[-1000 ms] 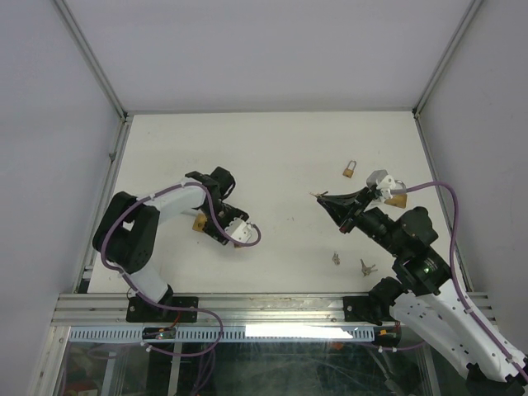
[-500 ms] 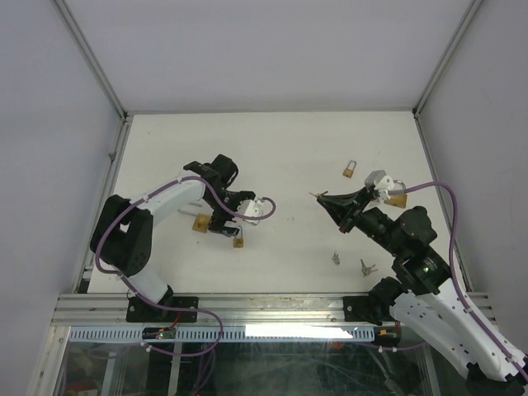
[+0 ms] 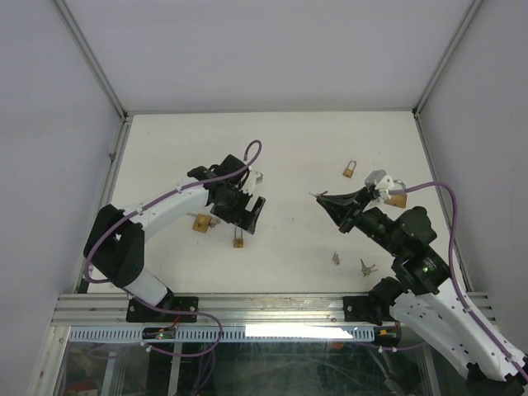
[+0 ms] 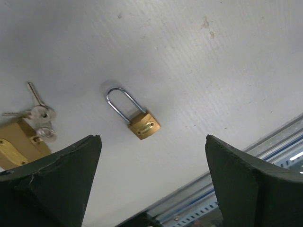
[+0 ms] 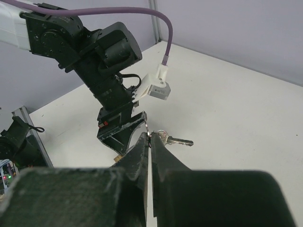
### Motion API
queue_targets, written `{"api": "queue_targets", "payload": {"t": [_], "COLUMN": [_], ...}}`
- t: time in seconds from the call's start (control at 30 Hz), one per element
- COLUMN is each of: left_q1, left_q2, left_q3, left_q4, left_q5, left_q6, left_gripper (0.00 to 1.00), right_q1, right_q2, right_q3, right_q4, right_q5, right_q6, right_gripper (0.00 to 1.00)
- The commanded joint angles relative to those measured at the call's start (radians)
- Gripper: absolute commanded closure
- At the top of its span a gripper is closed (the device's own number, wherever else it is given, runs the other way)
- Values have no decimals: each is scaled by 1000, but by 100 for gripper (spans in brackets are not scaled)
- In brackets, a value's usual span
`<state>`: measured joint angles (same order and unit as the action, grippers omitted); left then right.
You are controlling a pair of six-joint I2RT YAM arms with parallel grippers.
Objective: Unlock with the key
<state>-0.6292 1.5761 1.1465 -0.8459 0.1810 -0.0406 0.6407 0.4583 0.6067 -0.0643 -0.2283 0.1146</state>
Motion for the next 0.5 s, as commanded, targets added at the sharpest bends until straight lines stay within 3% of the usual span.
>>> {"api": "queue_targets", "payload": {"t": [0.0,0.1,0.23,0.47], "left_q1": [-95,-120,-115,-82], "left_q2": [-14,3,42,98], "left_q3": [1,-20,-94,-107], "left_q4": [25,39,43,106], "left_q5": [-90,-100,-140,-121], "left_q6": [-326,-378,-445,-470], "left_gripper": [6,6,14,19], "right_q1": [-2,-2,-2,-3], "right_q2": [-9,-21,-42,-76], "right_q3": [-4,-13,-15,-10], "right_q4": [61,56,50,13], "right_q5": [-20,-15,-12,5], "right_q6": [28,30,27,20], "right_gripper": [100,100,100,100]}}
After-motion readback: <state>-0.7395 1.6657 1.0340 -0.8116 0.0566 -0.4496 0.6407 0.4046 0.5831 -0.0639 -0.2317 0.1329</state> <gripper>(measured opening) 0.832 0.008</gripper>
